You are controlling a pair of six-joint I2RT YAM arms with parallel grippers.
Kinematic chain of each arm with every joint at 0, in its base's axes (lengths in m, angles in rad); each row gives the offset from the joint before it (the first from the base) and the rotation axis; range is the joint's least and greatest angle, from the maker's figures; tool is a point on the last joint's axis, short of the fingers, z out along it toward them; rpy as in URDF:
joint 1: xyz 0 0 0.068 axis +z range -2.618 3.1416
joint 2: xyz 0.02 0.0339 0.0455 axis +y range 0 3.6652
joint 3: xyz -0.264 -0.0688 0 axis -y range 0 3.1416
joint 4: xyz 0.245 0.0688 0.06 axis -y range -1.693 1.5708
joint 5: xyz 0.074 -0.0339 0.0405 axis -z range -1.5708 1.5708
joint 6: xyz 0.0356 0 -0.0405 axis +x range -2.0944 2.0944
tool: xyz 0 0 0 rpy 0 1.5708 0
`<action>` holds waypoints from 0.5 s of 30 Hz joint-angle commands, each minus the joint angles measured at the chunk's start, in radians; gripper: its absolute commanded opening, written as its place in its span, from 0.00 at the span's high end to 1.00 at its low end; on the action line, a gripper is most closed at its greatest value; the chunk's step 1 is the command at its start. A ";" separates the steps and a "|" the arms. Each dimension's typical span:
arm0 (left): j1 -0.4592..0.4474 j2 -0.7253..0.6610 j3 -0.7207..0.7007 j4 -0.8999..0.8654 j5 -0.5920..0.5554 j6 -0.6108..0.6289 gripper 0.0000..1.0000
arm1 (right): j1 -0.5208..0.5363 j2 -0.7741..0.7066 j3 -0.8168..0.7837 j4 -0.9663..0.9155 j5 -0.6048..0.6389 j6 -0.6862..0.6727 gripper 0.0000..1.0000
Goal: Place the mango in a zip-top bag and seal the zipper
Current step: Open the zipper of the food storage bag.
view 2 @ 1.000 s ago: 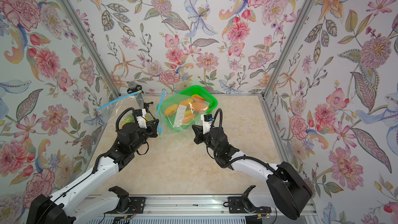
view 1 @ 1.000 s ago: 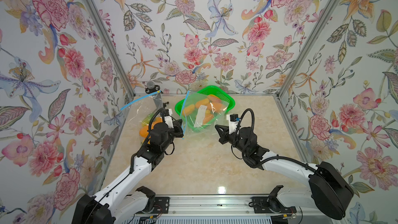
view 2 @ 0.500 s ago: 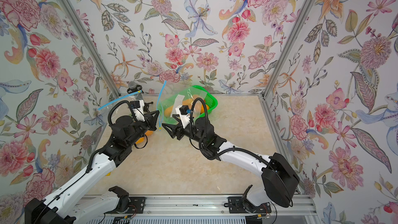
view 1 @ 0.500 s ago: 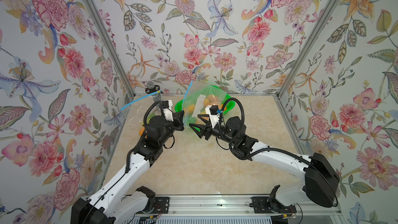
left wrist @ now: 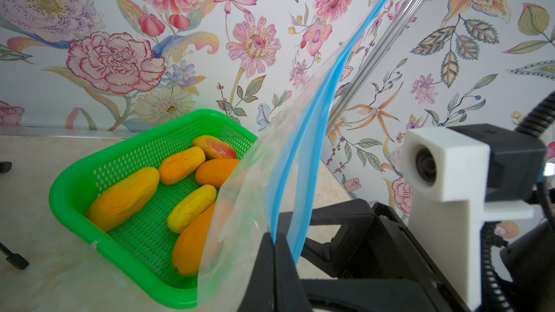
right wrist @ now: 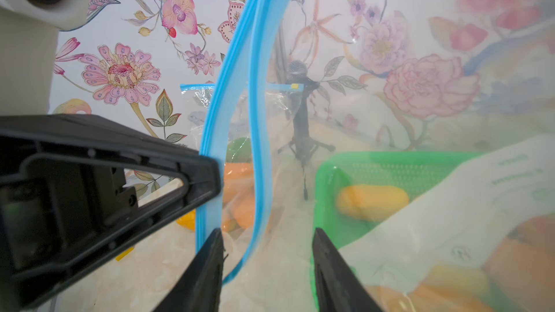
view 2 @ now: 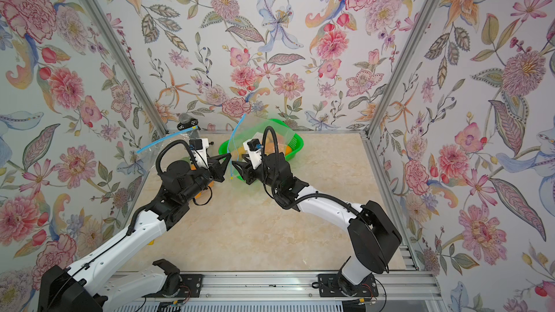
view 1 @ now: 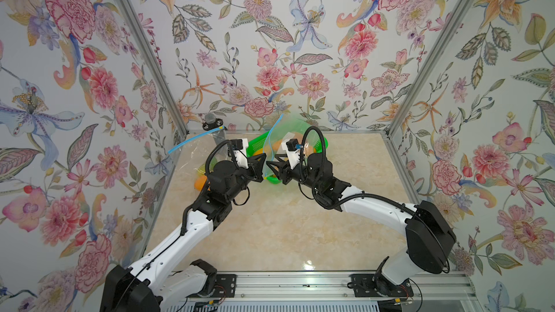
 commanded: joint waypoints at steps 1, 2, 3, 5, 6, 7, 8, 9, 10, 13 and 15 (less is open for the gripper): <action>-0.011 0.011 -0.006 0.042 0.016 -0.010 1.00 | -0.004 0.024 0.047 -0.004 0.053 -0.008 0.60; -0.012 0.011 -0.007 0.047 0.020 -0.011 1.00 | -0.003 0.031 0.055 -0.006 0.068 -0.009 0.61; -0.014 0.015 -0.009 0.050 0.022 -0.012 1.00 | -0.002 0.039 0.071 -0.016 0.084 -0.011 0.63; -0.018 0.018 -0.011 0.055 0.028 -0.013 1.00 | 0.007 0.057 0.104 -0.053 0.157 -0.024 0.70; -0.020 0.020 -0.009 0.050 0.024 -0.011 1.00 | 0.010 0.063 0.120 -0.079 0.198 -0.027 0.75; -0.022 0.021 -0.008 0.042 0.013 -0.011 1.00 | 0.014 0.066 0.126 -0.087 0.240 -0.026 0.81; -0.021 0.022 -0.006 0.030 -0.005 -0.011 1.00 | 0.017 0.061 0.119 -0.080 0.277 -0.023 0.86; -0.021 0.020 -0.002 0.014 -0.031 -0.011 1.00 | 0.014 0.052 0.105 -0.069 0.303 -0.013 0.89; -0.020 0.018 0.003 -0.017 -0.075 -0.013 1.00 | 0.009 0.038 0.083 -0.048 0.327 0.005 0.93; -0.001 0.013 0.025 -0.099 -0.198 -0.037 1.00 | -0.018 -0.006 0.021 -0.002 0.340 0.071 0.98; 0.028 0.020 0.043 -0.150 -0.247 -0.079 1.00 | -0.024 -0.028 -0.005 0.019 0.333 0.090 0.99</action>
